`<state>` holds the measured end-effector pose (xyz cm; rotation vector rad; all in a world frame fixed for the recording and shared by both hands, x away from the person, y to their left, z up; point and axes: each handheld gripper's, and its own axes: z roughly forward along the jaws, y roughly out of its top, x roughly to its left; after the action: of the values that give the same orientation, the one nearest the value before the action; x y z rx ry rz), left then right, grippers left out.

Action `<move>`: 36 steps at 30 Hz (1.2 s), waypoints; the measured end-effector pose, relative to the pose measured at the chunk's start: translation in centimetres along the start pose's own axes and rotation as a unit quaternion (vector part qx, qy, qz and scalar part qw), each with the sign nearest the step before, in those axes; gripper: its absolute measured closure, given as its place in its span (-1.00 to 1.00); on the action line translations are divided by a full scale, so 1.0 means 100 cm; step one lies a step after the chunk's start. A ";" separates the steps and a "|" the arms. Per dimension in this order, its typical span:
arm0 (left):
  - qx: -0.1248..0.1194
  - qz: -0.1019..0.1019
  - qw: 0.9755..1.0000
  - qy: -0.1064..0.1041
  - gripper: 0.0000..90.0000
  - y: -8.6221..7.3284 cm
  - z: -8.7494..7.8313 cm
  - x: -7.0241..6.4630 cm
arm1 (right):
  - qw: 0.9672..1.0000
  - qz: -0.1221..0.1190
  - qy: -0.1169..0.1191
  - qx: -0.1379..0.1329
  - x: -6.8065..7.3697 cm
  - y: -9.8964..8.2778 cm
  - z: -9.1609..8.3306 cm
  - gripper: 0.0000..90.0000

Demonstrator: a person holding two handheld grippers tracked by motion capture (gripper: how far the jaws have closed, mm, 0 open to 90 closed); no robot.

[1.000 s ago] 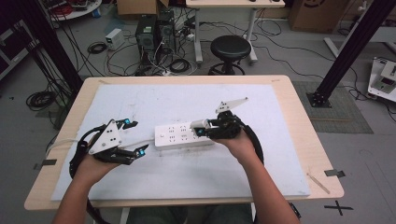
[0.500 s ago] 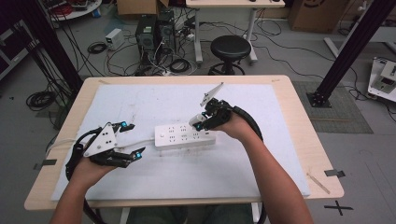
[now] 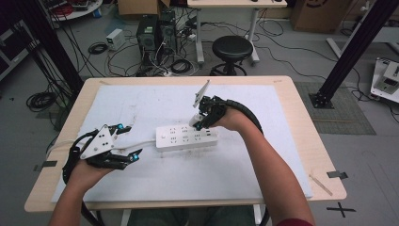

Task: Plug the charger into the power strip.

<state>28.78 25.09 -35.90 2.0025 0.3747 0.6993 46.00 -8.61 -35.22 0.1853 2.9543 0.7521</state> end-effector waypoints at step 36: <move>0.006 -0.024 1.000 0.015 -0.52 -0.019 -0.009 0.006 | 0.976 -0.141 0.028 0.162 -0.011 0.037 0.030 0.41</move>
<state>28.70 26.97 -37.02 1.9896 0.4456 0.6990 47.82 -4.14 -35.96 -0.2349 3.0416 0.2415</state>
